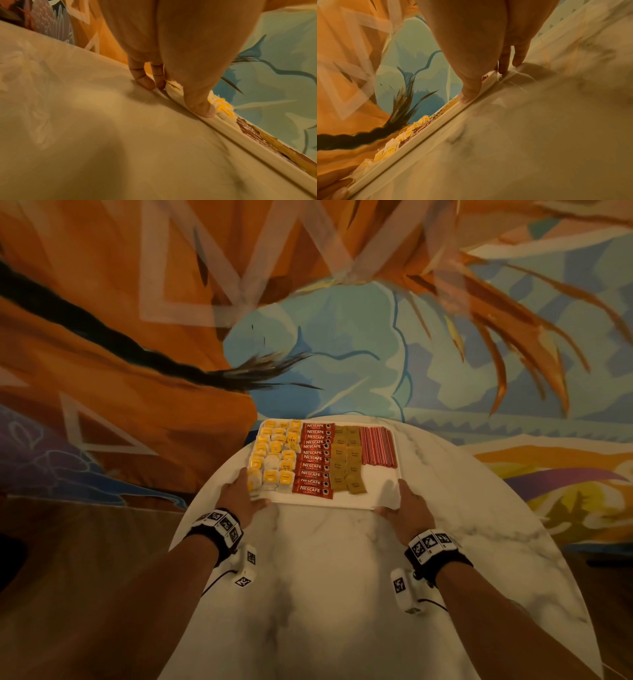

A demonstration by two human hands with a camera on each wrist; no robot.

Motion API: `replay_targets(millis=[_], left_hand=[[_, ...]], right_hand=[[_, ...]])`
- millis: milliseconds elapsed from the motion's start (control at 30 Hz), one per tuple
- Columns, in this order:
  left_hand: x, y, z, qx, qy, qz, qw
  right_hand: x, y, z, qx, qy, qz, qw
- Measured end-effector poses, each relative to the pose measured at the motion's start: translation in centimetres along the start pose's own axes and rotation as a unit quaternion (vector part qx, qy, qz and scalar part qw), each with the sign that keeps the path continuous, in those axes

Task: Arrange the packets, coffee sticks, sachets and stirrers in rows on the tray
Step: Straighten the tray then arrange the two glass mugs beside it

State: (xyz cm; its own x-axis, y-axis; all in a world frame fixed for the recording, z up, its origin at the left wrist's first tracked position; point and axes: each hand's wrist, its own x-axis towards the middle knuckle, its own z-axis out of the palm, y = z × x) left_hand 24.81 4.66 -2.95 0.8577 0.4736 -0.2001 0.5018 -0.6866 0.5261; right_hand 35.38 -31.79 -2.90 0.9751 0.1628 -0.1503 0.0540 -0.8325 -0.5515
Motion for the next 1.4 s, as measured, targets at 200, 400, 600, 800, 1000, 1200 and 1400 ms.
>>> replay_targets(millis=[200,400,600,800,1000,1200,1400], left_hand=[[0.3,-0.6,0.1,0.014,-0.004,-0.027,1.0],[0.0,-0.4,0.1,0.03,-0.001,-0.03,0.999],[-0.7,-0.1,-0.3,0.022,0.004,-0.02,1.0],[-1.4,0.0,0.0,0.001,0.017,-0.007,1.0],[-2.1,1.0,0.2,0.002,0.053,-0.035,0.998],[-2.6,1.4,0.4,0.016,0.057,-0.04,0.997],[-2.4,1.2,0.1,0.019,0.058,-0.038,0.997]], right_hand=[[0.5,0.3,0.3,-0.02,0.011,-0.004,1.0],[0.1,-0.1,0.3,-0.031,0.009,-0.003,0.999],[0.0,-0.8,-0.1,-0.05,-0.007,0.009,0.999],[-0.3,-1.6,-0.3,-0.105,-0.029,-0.006,0.994],[-0.4,-2.5,-0.7,-0.151,-0.042,-0.004,0.988],[-0.4,-2.1,-0.9,-0.147,-0.039,-0.007,0.988],[-0.3,-1.9,-1.4,-0.143,-0.038,-0.016,0.989]])
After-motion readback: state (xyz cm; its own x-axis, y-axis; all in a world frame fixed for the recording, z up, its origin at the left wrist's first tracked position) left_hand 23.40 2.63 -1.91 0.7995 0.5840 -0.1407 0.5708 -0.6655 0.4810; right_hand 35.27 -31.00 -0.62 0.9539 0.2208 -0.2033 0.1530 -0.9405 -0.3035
